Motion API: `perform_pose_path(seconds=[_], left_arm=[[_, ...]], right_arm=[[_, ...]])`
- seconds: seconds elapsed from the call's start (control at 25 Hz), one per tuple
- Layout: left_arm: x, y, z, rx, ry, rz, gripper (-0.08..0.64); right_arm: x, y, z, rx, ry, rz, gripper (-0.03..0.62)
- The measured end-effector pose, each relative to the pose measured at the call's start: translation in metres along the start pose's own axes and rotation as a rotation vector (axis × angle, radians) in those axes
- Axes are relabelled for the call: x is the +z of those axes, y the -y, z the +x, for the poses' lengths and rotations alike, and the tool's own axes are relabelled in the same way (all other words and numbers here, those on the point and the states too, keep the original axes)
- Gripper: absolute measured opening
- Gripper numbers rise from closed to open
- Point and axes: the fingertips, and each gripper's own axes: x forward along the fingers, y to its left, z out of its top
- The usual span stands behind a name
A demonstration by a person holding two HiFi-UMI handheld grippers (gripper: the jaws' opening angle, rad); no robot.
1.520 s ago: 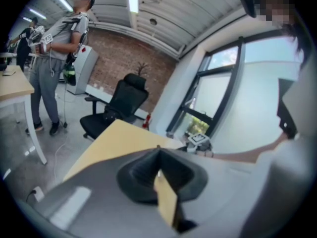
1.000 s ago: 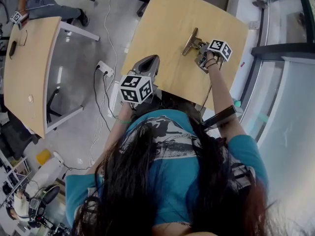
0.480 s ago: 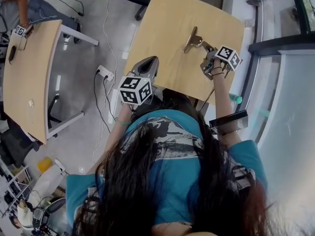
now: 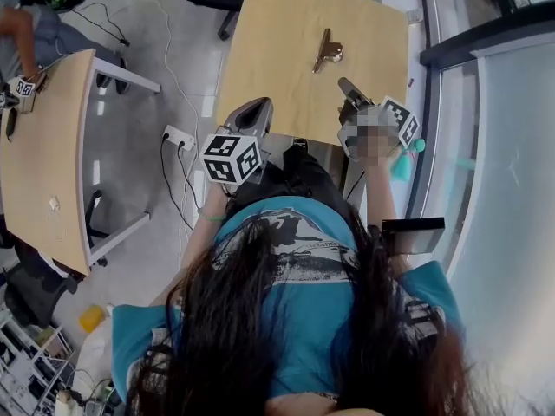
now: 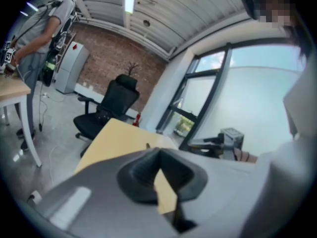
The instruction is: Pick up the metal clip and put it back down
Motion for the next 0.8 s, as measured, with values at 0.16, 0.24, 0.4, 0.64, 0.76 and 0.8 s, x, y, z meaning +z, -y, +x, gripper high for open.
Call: perform_pose_path(seconds=[0.16, 0.24, 0.4, 0.64, 0.76, 0.8], left_arm=[[-0.02, 0.004, -0.018, -0.033, -0.027, -0.003, 0.003], [-0.031, 0.005, -0.024, -0.044, -0.044, -0.009, 0.003], [-0.048, 0.017, -0.033, -0.076, -0.064, -0.023, 0.003], [-0.057, 0.042, -0.041, -0.116, -0.055, -0.014, 0.003], [-0.058, 0.056, -0.046, -0.12, -0.045, -0.012, 0.003], [-0.06, 0.061, -0.049, -0.119, -0.042, -0.01, 0.003]], right_arm=[[-0.04, -0.019, -0.034, 0.023, 0.032, -0.004, 0.049], [-0.059, -0.025, -0.049, 0.022, 0.041, -0.004, 0.043], [-0.093, -0.031, -0.078, 0.007, 0.044, -0.008, 0.037], [-0.123, -0.028, -0.102, -0.026, 0.007, -0.051, 0.035], [-0.134, -0.025, -0.113, -0.04, -0.018, -0.077, 0.035], [-0.139, -0.024, -0.119, -0.043, -0.027, -0.089, 0.034]])
